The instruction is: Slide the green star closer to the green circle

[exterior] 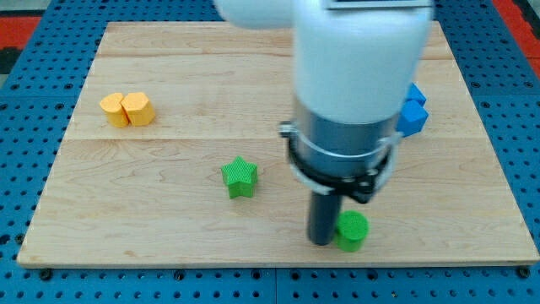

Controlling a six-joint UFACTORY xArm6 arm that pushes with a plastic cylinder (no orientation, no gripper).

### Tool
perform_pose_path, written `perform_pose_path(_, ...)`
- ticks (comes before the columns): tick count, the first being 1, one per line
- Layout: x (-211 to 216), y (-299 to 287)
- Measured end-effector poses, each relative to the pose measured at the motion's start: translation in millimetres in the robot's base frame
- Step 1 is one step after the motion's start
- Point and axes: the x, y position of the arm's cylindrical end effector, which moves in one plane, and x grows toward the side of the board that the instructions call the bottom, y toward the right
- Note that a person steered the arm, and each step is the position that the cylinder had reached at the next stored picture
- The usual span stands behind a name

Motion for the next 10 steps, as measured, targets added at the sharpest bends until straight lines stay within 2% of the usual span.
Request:
perform_pose_path(1, 2.4, 11.9)
perform_pose_path(3, -10.1, 92.7)
perform_pose_path(5, 2.5, -52.2)
perform_pose_path(7, -4.9, -125.6)
perform_pose_path(8, -45.7, -185.1)
perform_pose_path(9, -51.0, -216.0)
perform_pose_path(10, -94.6, -199.9)
